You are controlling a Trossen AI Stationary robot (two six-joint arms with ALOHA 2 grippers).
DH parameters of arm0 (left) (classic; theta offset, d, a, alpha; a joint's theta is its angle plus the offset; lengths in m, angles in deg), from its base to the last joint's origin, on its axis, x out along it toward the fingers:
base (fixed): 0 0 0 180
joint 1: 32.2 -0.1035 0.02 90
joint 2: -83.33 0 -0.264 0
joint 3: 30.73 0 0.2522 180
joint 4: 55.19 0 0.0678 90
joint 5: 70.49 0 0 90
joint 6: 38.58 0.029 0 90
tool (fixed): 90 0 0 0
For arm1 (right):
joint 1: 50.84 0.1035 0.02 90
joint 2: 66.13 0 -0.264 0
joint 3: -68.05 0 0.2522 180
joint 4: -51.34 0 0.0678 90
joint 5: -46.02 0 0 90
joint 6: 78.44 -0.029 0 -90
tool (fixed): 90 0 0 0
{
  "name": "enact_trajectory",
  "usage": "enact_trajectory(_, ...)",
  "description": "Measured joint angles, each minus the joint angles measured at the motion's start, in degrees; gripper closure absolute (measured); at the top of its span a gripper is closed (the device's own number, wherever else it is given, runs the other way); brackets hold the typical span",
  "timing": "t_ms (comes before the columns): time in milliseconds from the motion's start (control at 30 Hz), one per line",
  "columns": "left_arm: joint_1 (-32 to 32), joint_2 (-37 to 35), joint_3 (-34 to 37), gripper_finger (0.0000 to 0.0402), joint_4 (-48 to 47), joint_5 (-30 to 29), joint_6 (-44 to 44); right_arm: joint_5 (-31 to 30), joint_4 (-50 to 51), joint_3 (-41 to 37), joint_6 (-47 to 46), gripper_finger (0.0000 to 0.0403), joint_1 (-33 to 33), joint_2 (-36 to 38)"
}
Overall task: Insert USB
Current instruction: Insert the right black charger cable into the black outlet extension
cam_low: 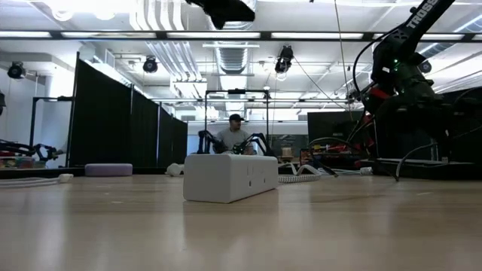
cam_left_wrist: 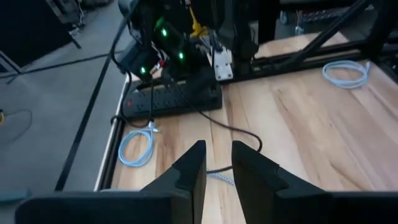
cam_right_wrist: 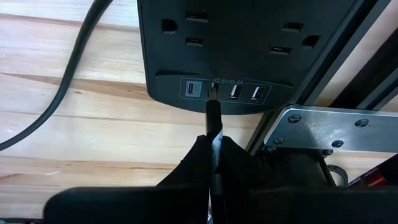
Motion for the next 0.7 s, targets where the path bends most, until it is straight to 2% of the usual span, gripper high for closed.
enact_trajectory(267,0.0,-1.2,0.59,0.0338,-0.88,-4.64,-1.34,0.04,-0.26,-0.02,-0.16,0.0403,0.01,0.0)
enact_trajectory(700,0.0,-1.34,3.06,0.0338,-0.12,-4.98,-1.83,-0.5,-1.17,0.02,-0.06,0.0403,-0.03,0.02)
